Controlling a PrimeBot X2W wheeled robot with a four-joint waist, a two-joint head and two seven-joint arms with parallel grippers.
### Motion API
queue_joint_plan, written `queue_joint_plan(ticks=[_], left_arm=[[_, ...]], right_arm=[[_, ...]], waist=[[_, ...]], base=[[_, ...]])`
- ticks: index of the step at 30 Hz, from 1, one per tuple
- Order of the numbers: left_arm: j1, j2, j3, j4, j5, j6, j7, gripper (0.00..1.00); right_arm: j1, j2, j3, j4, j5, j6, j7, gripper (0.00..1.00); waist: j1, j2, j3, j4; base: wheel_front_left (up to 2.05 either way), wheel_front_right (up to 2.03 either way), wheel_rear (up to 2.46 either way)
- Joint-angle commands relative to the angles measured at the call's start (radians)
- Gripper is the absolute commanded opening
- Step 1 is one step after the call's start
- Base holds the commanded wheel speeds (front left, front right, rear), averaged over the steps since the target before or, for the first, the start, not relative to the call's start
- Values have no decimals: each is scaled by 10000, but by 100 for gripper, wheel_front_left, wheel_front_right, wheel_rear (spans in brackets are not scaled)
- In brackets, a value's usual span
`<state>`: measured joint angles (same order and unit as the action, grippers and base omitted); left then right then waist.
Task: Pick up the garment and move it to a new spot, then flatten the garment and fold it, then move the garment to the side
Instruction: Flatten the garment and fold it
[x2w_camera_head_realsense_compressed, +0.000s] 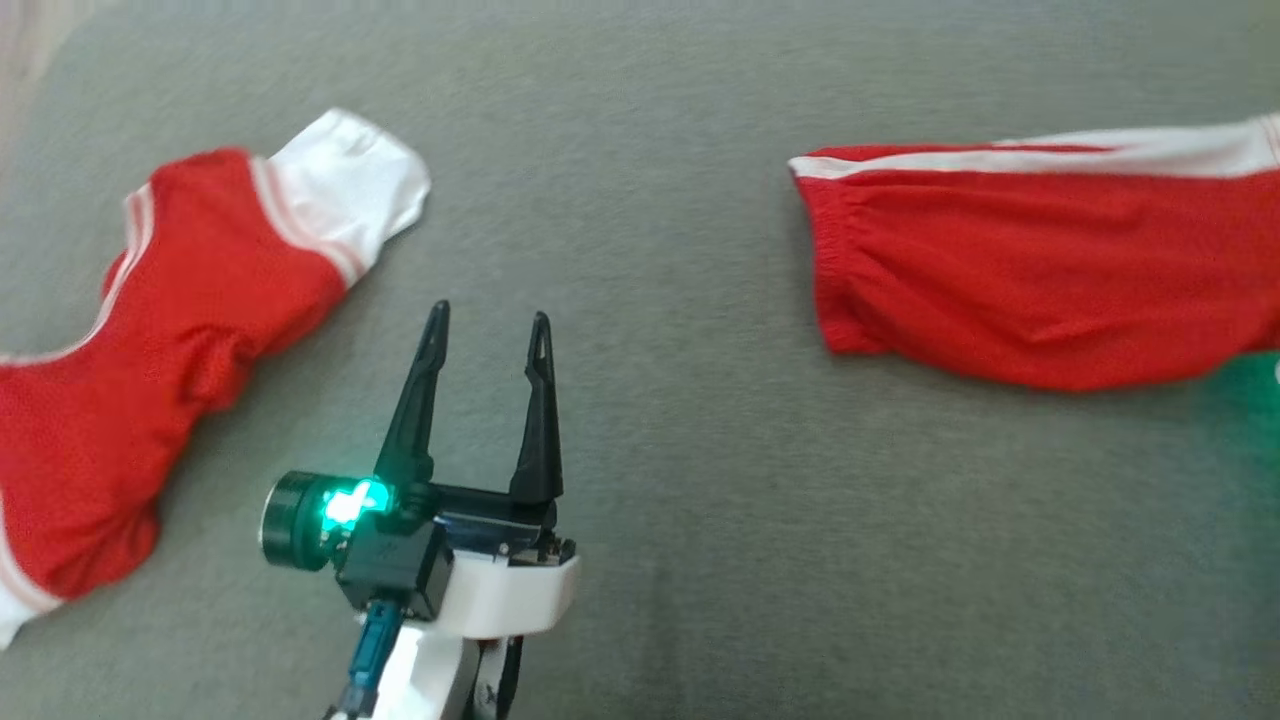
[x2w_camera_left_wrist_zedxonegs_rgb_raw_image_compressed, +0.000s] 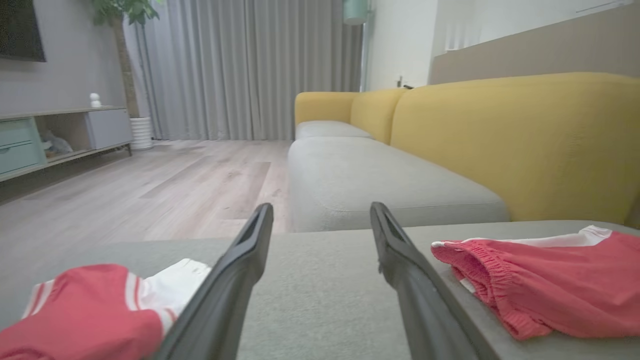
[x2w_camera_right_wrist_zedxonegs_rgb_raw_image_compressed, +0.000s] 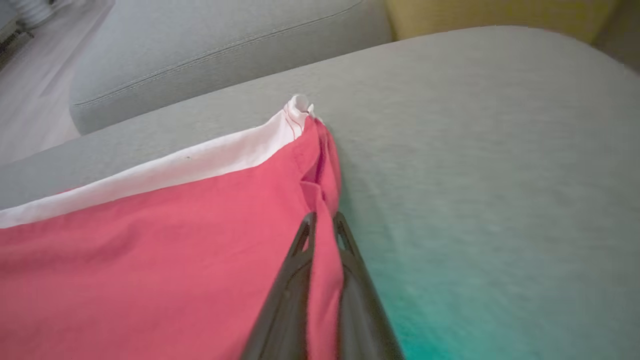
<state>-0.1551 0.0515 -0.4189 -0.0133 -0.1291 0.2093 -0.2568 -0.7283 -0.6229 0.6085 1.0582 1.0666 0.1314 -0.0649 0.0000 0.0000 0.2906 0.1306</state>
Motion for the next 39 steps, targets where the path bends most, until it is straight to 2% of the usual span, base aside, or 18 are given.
queue_joint_plan(ticks=[1, 7, 13, 22, 27, 28, 29, 30, 31, 35, 39], left_arm=[[61, -3, 331, -271, 74, -54, -49, 100], [53, -9, 388, -169, 158, -196, -49, 100], [-7, -11, 391, -63, 164, -253, -49, 100], [236, -11, 315, 35, 35, -234, -49, 100], [279, -12, 230, 55, -50, -196, -49, 100], [289, -12, 200, 68, -74, -189, -49, 100], [295, -12, 168, 75, -98, -182, -49, 100], [305, -12, 132, 89, -118, -182, -49, 100], [320, -12, 106, 105, -138, -175, -49, 100], [514, -12, 117, 179, -181, -146, -49, 100], [942, -12, 279, 250, -230, -172, -49, 100]], right_arm=[[333, -489, 64, -14, 77, -7, -249, 0], [-64, -464, 235, -396, -282, -7, -1301, 0], [-592, -350, 709, -1769, -891, -7, -1828, 0], [-616, 256, 2034, -4912, -1603, -7, -1716, 0], [-315, 918, 2844, -5645, -1937, -7, -1186, 0], [-183, 1085, 3100, -5710, -2032, -7, -981, 10], [-41, 1230, 3322, -5725, -2112, -7, -814, 33], [95, 1338, 3503, -5711, -2203, -7, -709, 87], [201, 1401, 3604, -5673, -2341, -7, -722, 100], [589, 1455, 3112, -5345, -2695, -7, -1371, 100], [1197, 1432, 1605, -4902, -3361, -7, -1898, 100]], waist=[[0, 0, -330, -554], [0, 0, -355, -1100], [0, 0, -483, -1157], [0, 0, -776, -733], [0, 0, -825, -466], [0, 0, -839, -392], [0, 0, -868, -314], [0, 0, -910, -233], [0, 0, -962, -163], [0, 0, -1343, -19], [0, 0, -1968, -25]], base=[[0, 0, 0], [0, 0, 0], [0, 0, 0], [0, 0, 0], [0, 0, 0], [0, 0, 0], [0, 0, 0], [0, 0, 0], [0, 0, 0], [0, 0, 0], [0, 0, 0]])
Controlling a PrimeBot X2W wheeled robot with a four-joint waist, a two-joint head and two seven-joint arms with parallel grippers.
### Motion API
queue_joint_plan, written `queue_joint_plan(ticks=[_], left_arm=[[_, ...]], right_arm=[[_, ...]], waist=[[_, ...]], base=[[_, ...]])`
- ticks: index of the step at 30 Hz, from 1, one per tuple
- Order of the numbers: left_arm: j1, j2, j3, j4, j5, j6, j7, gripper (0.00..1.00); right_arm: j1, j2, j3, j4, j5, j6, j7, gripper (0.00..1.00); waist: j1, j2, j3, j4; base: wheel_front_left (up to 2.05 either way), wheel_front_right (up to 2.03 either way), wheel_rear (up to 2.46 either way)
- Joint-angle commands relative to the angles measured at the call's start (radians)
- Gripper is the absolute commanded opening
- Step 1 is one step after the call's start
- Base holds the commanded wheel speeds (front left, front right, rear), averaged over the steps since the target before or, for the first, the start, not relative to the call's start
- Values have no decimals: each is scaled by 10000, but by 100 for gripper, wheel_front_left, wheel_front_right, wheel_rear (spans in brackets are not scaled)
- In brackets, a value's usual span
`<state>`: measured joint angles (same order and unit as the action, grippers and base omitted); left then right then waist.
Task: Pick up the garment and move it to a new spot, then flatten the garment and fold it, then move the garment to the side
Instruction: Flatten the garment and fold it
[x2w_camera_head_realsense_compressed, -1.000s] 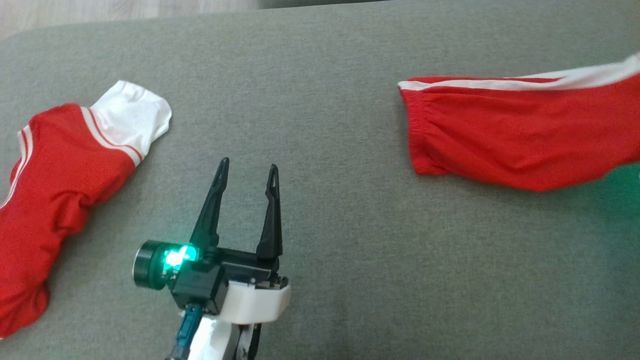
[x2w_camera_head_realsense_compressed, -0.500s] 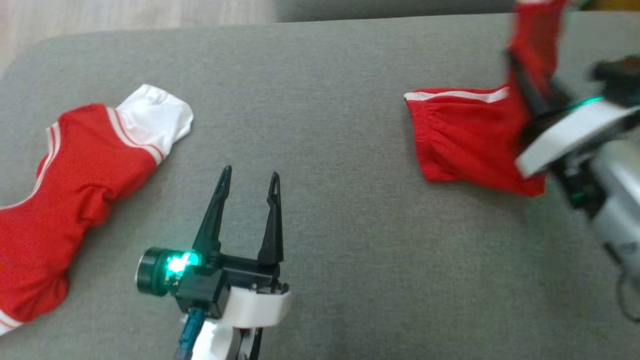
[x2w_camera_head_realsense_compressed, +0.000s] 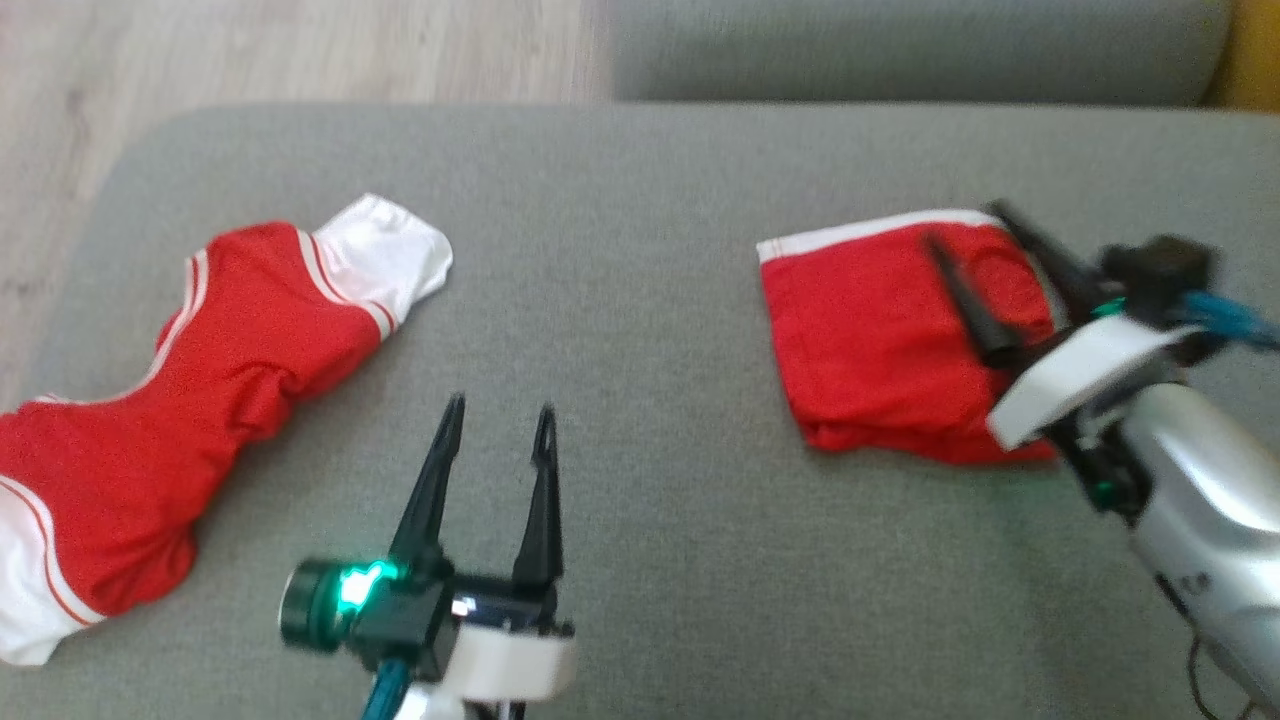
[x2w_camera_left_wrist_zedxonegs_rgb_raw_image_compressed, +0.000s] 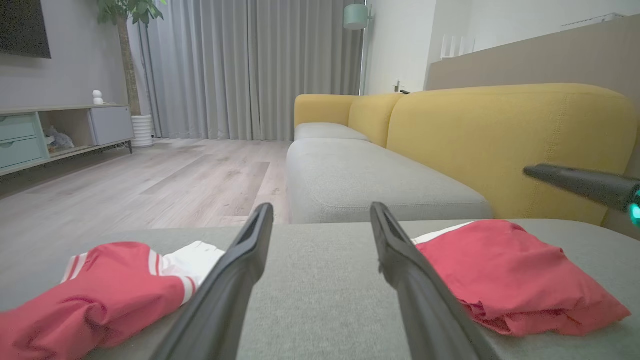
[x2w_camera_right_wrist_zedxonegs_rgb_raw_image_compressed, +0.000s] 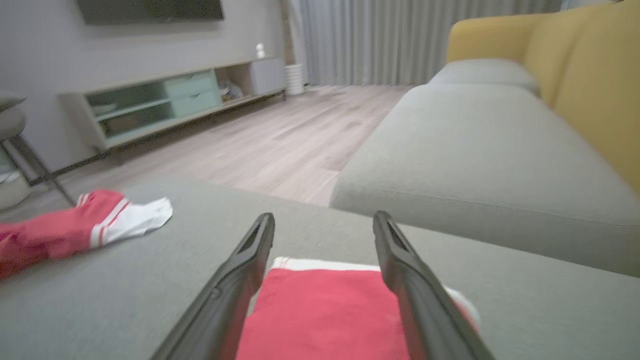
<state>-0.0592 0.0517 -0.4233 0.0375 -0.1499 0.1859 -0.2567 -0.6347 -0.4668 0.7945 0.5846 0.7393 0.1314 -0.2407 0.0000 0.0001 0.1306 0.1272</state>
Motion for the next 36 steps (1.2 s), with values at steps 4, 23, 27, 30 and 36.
queue_joint_plan(ticks=[4, 23, 27, 30, 36], left_arm=[[540, -14, 664, -197, -23, 8, -51, 100], [2237, 1, 2519, 556, 230, -794, -51, 100], [2267, -6, 2723, 632, 264, -884, -51, 100], [2233, -9, 2781, 759, 433, -953, -51, 100], [2175, -10, 2833, 934, 719, -1044, -51, 100]], right_arm=[[1527, 314, -2982, -669, -1059, -7, -203, 100], [7392, 3356, -6493, -3847, -5128, -7, -209, 100], [7427, 3444, -6497, -3745, -5264, -7, -209, 100], [7395, 3463, -6508, -3697, -5336, -7, -210, 100], [7379, 3474, -6520, -3622, -5456, -7, -210, 100]], waist=[[0, -1, -1039, -106], [0, -1, -2533, -603], [0, -1, -2563, -611], [0, -1, -2565, -605], [0, -1, -2570, -580]], base=[[0, 0, 0], [0, 0, 0], [0, 0, 0], [0, 0, 0], [0, 0, 0]])
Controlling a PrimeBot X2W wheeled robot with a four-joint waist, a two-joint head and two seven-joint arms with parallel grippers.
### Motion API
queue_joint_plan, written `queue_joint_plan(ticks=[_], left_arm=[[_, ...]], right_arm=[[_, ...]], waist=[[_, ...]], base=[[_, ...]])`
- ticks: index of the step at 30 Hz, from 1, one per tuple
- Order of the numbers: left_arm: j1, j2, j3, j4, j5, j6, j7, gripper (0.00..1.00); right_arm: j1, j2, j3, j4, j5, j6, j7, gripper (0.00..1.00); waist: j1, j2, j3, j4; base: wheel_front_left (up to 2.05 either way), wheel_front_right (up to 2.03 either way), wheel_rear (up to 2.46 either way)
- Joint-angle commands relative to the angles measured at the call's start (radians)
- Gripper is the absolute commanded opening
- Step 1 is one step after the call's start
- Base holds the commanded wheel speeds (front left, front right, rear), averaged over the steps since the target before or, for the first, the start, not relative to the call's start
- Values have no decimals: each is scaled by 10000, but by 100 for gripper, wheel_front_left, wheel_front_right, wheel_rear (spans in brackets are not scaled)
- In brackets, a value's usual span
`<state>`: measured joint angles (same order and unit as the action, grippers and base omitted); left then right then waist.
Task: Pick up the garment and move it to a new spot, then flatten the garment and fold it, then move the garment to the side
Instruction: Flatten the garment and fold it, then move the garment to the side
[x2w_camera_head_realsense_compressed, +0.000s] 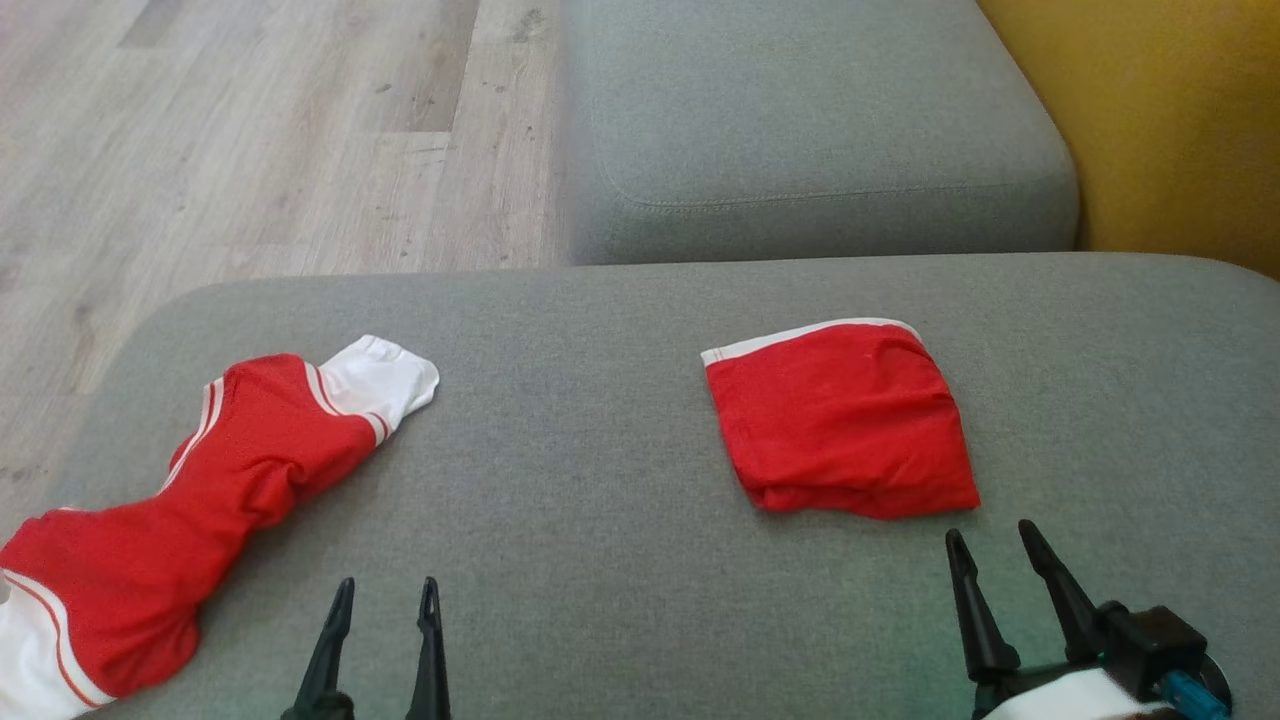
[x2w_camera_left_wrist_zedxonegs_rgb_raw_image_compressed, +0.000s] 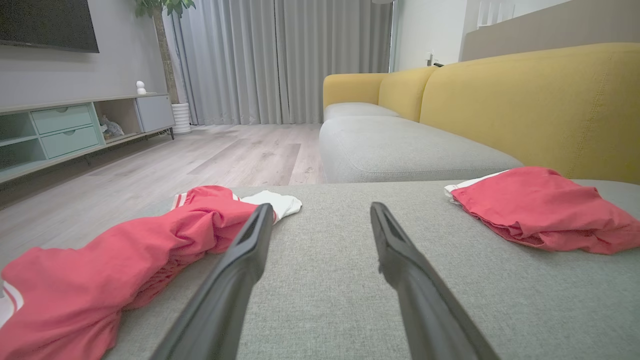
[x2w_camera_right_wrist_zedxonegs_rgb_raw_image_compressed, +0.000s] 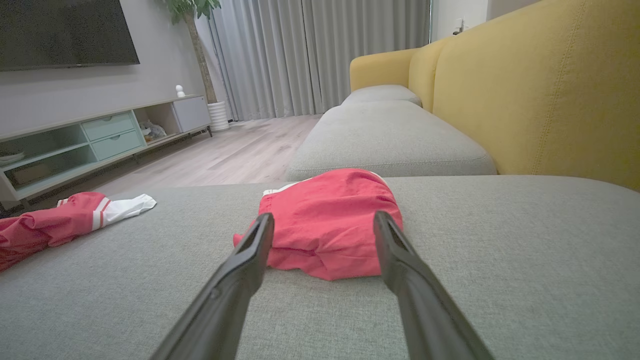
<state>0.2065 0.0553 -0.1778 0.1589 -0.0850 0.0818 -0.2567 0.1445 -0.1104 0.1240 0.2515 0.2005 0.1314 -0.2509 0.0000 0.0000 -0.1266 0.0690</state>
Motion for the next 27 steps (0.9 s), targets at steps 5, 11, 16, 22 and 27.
queue_joint_plan(ticks=[5, 11, 16, 22, 27], left_arm=[[-519, -48, 415, -212, 101, -48, -51, 100], [-576, -49, 361, -129, 116, -60, -51, 100], [-595, -50, 301, -113, 86, -39, -51, 100], [-705, -50, 147, -181, 27, 34, -51, 100], [-849, -50, -40, -312, -70, 135, -51, 100]], right_arm=[[-416, -36, 159, -203, -89, -7, -108, 100], [-460, 4, 185, -153, -97, -7, -108, 100], [-461, -6, 189, -86, -103, -7, -108, 100], [-640, -37, 135, 179, -38, -7, -108, 100], [-1120, -229, 297, 570, 159, -7, -108, 100]], waist=[[0, 0, 10, 37], [0, 0, 22, 88], [0, 0, 37, 117], [0, 0, 320, 154], [0, 0, 745, 154]], base=[[0, 0, 0], [0, 0, 0], [0, 0, 0], [0, 0, 0], [0, 0, 0]])
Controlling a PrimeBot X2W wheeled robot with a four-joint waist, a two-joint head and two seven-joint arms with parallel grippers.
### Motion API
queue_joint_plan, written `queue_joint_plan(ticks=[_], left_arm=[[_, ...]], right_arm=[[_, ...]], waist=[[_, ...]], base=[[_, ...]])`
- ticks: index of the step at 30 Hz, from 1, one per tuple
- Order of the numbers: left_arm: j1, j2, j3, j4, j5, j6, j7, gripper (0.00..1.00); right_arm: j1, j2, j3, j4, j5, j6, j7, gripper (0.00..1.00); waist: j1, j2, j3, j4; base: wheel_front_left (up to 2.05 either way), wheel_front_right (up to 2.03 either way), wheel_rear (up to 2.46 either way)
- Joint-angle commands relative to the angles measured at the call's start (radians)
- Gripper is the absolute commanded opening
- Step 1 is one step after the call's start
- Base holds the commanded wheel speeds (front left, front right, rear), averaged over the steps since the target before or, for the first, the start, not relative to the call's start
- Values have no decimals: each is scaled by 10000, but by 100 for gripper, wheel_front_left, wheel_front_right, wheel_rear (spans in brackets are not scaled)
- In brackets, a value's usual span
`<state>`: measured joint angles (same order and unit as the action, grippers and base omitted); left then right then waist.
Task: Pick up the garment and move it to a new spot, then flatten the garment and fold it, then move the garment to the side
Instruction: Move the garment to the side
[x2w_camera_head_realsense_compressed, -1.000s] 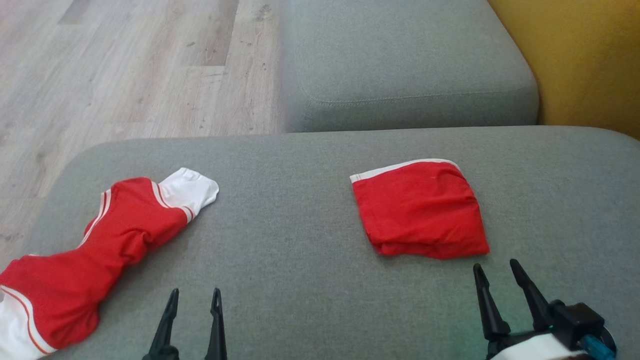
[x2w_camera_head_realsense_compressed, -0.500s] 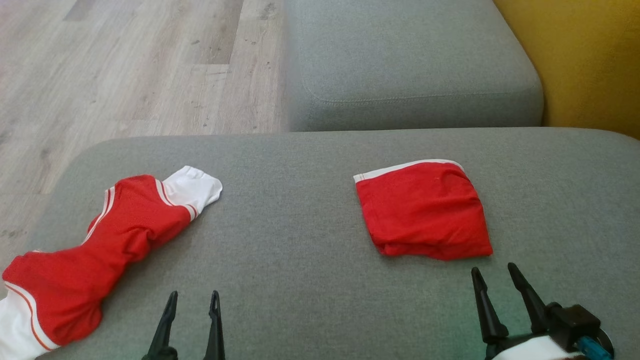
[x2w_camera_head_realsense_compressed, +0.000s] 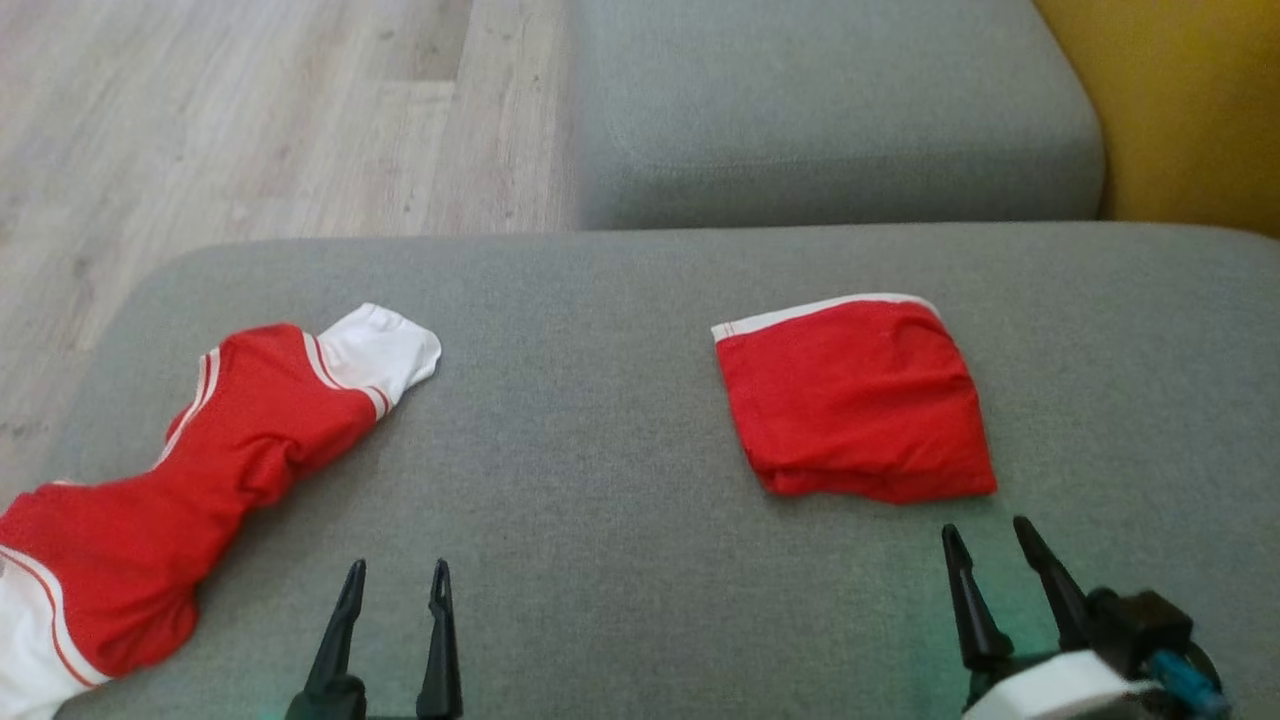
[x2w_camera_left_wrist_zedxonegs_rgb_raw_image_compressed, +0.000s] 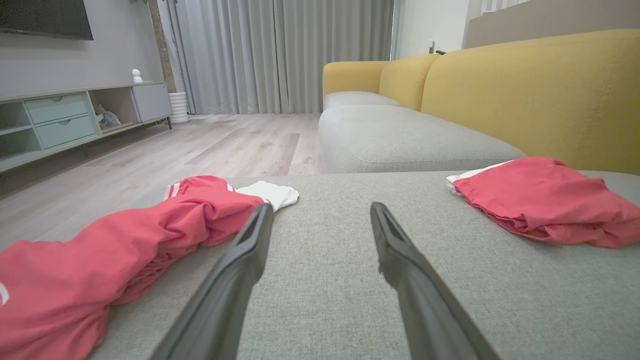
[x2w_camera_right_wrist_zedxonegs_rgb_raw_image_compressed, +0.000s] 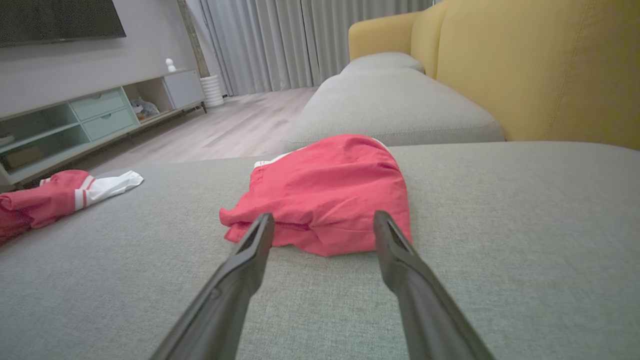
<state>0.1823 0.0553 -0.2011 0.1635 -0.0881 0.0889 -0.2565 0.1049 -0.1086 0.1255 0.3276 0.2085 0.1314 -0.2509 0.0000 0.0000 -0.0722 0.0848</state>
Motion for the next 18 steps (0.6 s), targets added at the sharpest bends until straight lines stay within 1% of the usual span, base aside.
queue_joint_plan(ticks=[1, 6, 11, 12, 13, 18], left_arm=[[-656, -50, 140, -395, -52, 87, -53, 100], [-902, -50, -205, -577, -142, 201, -53, 100], [-1397, -51, -542, -665, -230, 329, -53, 100], [-1496, -51, -607, -672, -248, 355, -53, 100], [-1496, -51, -607, -672, -248, 355, -53, 100], [-1970, -51, -947, -696, -349, 468, -53, 100]], right_arm=[[-903, -340, 374, -62, 141, -7, -108, 100], [-2271, -943, 695, 922, 443, -7, -108, 100], [-4225, -1374, 564, 2221, 1045, -7, -56, 100], [-4582, -1485, 600, 2535, 1171, -7, 75, 100], [-4582, -1485, 600, 2535, 1171, -7, 75, 100], [-5935, -2088, 960, 3898, 1901, -7, 906, 100]], waist=[[0, 0, 316, -7], [0, 0, 960, -27], [0, 0, 1787, 41], [0, 0, 1915, 67], [0, 0, 1915, 67], [0, 0, 2534, 314]], base=[[0, 0, 0], [0, 0, 0], [0, 0, 0], [0, 0, 0], [0, 0, 0], [0, 0, 0]])
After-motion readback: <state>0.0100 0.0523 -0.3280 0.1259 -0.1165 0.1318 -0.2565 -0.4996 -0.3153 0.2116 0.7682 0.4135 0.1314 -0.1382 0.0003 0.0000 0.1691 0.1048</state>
